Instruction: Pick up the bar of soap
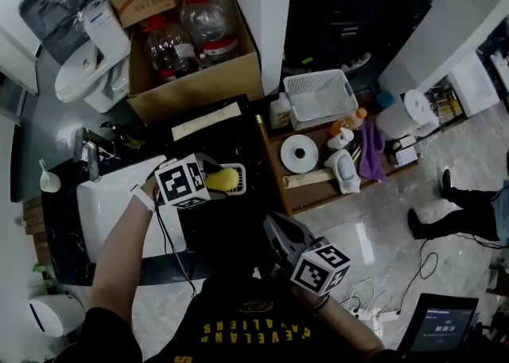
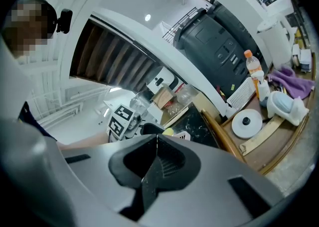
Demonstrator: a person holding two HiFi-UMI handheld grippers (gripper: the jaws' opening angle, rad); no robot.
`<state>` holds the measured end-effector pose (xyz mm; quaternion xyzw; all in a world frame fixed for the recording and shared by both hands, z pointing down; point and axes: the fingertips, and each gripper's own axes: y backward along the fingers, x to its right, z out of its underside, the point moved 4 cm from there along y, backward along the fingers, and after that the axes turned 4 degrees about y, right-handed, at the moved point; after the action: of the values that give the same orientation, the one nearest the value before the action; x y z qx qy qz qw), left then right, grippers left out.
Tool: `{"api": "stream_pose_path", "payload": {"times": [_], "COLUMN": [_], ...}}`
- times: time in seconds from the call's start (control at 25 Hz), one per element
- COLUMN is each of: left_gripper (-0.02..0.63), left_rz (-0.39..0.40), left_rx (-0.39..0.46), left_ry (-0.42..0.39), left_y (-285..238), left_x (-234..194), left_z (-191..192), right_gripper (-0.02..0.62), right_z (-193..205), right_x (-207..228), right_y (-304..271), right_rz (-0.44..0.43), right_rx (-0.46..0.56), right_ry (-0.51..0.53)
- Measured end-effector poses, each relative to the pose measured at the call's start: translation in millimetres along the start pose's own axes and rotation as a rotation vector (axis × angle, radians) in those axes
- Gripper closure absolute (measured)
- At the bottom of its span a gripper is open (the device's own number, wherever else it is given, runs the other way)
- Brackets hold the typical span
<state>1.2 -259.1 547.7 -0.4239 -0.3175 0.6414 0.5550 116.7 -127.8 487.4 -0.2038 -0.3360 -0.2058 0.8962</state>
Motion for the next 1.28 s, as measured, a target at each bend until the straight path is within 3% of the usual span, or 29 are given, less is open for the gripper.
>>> {"api": "stream_pose_path", "payload": {"times": [0.52,0.76,1.04,1.16,1.28], "left_gripper": [0.322,0.322,0.322,0.322,0.322], "left_rz": [-0.085,-0.168,-0.266,-0.279,-0.282], "left_rx": [0.484,0.709,0.861,0.931,0.984], "left_ry": [0.245,0.424,0.581,0.657,0.683], "left_y": [60,84,114,125,135], "left_x": [23,43,56,61,70], "left_z": [-5,-5,1,5,8], "right_gripper": [0.577,0.577,0.577,0.578,0.577], "right_z": [-12,-20,-33,-39,-44], "right_x": [-19,-31,-49,-60,-71], "right_y": [-9,-13,-19,-21,-22], "right_rz": [-0.014,-0.022,-0.035,-0.05,-0.072], "right_rx": [0.004,0.009,0.006,0.008,0.018], "right_ry": [0.101,0.155,0.247,0.278,0.298]}}
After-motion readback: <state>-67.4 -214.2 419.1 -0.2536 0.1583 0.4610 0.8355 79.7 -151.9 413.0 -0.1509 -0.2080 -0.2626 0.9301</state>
